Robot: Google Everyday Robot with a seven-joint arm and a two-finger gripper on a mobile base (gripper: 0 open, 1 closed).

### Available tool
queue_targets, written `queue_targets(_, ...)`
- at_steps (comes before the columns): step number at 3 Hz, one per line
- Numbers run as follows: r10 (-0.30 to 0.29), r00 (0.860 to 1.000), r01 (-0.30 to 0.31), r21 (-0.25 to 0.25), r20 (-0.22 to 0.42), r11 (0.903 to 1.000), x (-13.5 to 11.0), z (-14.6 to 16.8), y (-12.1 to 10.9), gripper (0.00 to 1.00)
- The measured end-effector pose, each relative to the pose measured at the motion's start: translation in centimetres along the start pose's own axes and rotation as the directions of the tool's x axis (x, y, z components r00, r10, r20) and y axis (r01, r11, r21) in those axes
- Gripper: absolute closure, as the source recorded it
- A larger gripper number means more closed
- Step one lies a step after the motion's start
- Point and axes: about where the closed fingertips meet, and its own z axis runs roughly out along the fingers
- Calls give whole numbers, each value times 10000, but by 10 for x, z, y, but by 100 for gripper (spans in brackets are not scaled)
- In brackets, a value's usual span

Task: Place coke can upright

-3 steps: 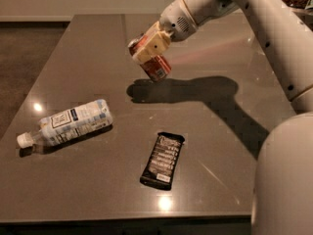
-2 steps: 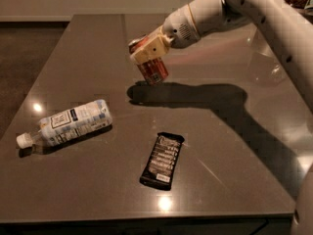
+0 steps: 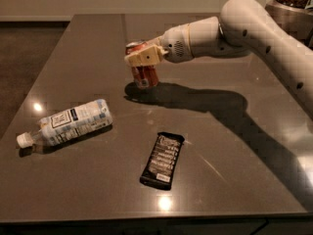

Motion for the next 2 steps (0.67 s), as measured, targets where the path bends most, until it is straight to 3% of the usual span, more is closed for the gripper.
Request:
queue_targets(1, -169, 9915, 122, 372, 1288, 9992, -6, 1, -11, 100)
queue_targets(2, -502, 9751, 349, 742, 2158, 9966, -8, -2, -21, 100)
